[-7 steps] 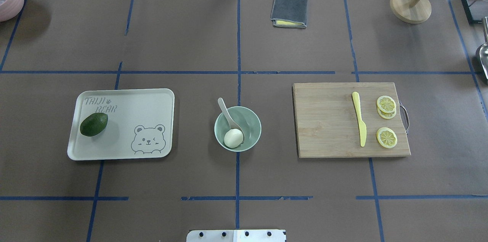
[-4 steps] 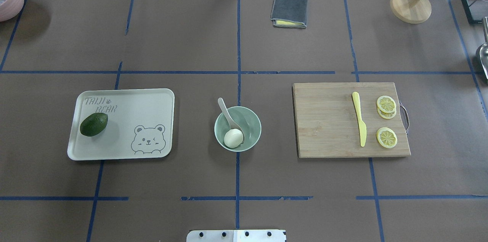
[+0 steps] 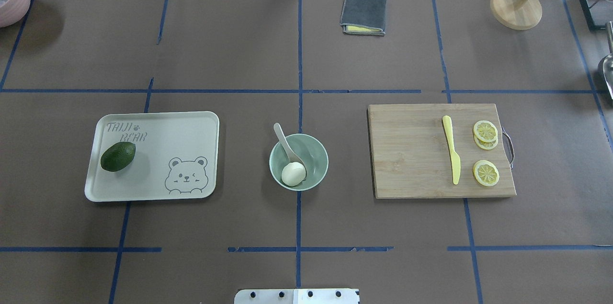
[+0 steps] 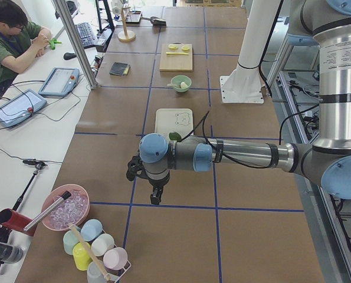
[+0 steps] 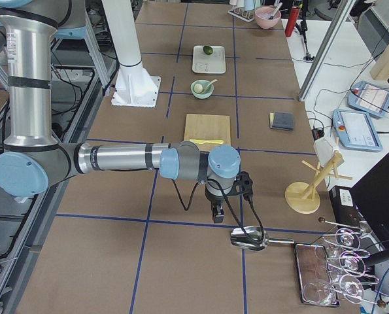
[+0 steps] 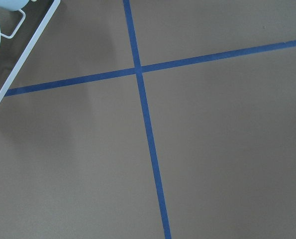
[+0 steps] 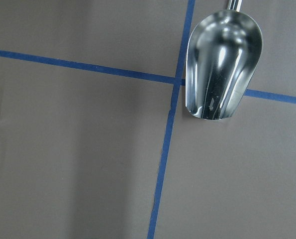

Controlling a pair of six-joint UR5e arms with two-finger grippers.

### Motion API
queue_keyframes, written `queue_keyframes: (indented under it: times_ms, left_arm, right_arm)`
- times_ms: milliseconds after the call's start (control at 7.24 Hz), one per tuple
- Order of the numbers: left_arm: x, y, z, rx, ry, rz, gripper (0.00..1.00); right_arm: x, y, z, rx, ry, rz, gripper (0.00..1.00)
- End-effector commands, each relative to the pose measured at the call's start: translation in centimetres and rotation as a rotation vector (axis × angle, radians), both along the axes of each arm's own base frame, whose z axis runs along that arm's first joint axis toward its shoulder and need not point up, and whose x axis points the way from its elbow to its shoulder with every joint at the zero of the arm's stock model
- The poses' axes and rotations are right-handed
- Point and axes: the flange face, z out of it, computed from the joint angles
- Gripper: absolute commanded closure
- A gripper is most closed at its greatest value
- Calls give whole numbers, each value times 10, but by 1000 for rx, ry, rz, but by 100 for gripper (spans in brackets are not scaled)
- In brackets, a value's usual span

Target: Put spoon and bun in bowl

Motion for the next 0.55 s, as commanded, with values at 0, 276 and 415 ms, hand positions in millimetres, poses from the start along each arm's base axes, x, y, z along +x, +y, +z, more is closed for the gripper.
queue_keyframes:
  times_ms: [0,276,415]
  left_arm:
    - [0,0,0,1,-3,0,0]
    - [0,0,-1,3,-1,-1,0]
    - [0,-1,-3,2,-1,-4,0]
  right_arm:
    - [0,0,-1,2,0,-1,0]
    - [0,0,0,1,-1,-1,0]
    - [0,0,0,2,0,-1,0]
